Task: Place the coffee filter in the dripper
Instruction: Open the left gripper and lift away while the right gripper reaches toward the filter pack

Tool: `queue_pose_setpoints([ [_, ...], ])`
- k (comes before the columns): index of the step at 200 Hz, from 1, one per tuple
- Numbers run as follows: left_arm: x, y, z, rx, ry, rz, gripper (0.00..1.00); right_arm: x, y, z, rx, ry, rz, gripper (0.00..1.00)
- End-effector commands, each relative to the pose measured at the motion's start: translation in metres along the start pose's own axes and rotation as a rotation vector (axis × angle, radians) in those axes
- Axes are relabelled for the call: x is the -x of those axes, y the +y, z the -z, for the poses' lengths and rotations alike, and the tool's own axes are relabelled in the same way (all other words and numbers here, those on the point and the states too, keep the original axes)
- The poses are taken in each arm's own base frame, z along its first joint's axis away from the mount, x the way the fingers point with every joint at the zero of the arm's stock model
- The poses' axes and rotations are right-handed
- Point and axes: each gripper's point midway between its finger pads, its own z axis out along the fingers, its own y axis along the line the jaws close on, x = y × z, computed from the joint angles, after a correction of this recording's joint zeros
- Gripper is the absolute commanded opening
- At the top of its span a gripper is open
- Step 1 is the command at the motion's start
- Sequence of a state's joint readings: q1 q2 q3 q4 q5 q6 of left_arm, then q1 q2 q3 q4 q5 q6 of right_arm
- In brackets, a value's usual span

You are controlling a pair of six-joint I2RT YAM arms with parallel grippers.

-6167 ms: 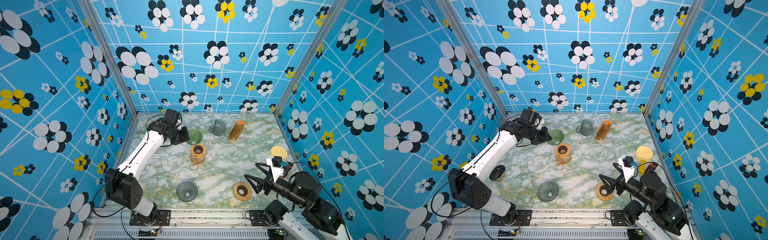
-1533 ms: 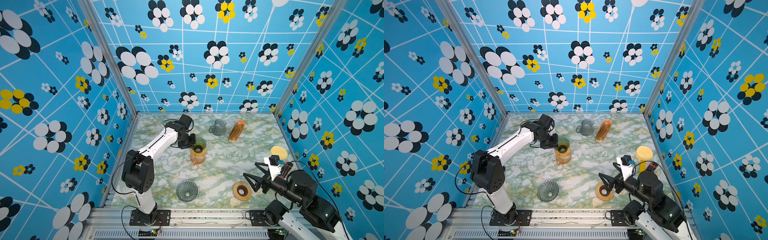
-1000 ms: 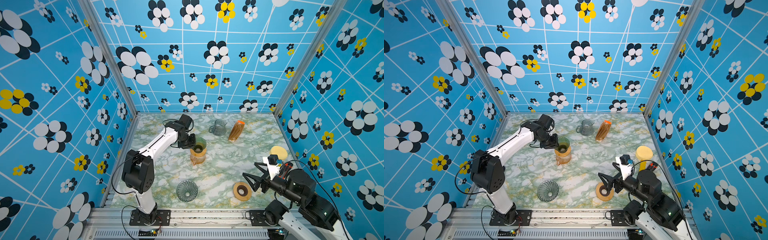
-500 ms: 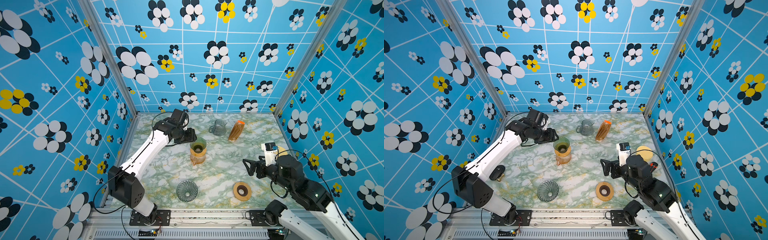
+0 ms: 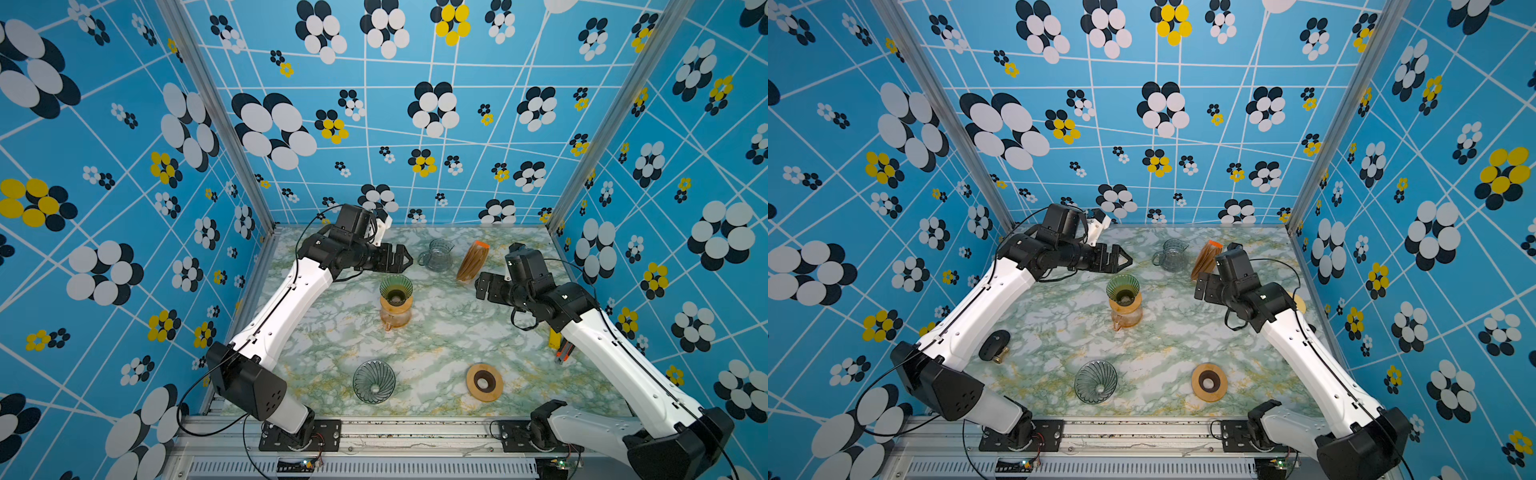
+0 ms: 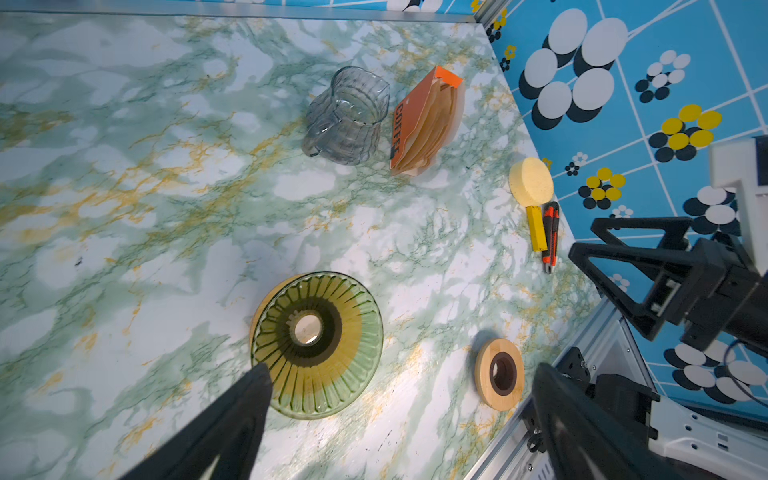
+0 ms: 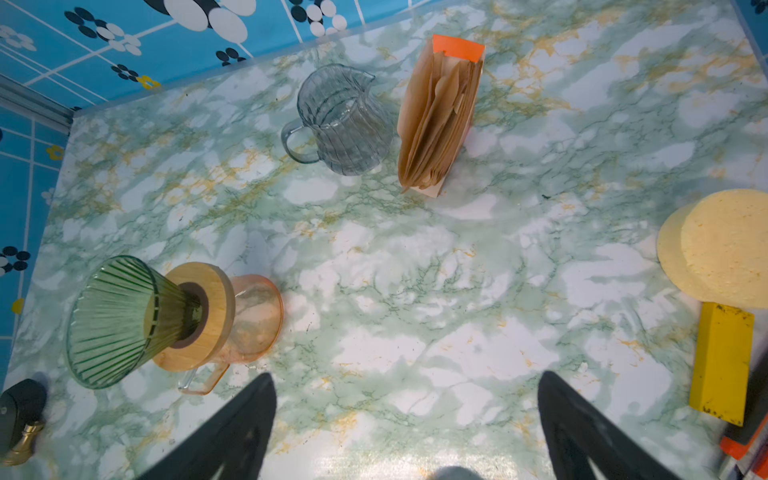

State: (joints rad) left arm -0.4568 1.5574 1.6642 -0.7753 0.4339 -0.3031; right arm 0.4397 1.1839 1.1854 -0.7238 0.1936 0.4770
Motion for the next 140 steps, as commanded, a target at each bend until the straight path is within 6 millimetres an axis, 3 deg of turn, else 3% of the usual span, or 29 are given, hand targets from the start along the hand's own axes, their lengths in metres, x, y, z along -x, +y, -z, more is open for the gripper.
queue_pose_setpoints([
  [1,0.015,-0.028,0.003,-0.122,-0.038,-0.087,0.99,0.031,0.005,-0.004,-0.016,-0.080,0.056,0.99],
  [28,0.024,-0.042,0.006,-0.193,-0.104,-0.160,0.99,0.045,0.005,-0.020,-0.056,-0.070,0.084,0.99],
  [46,0.024,-0.050,0.005,-0.253,-0.124,-0.212,0.99,0.051,0.005,-0.044,-0.012,-0.007,0.033,0.99],
  [67,0.019,-0.053,0.003,-0.289,-0.153,-0.249,0.99,0.056,0.004,-0.072,-0.029,0.054,0.009,0.83],
  [111,-0.003,-0.049,0.003,-0.289,-0.141,-0.257,0.99,0.067,-0.007,-0.113,-0.051,0.113,-0.138,0.46],
  [140,-0.009,-0.049,0.005,-0.242,-0.163,-0.265,0.99,0.071,-0.021,-0.131,-0.097,0.109,-0.246,0.33],
])
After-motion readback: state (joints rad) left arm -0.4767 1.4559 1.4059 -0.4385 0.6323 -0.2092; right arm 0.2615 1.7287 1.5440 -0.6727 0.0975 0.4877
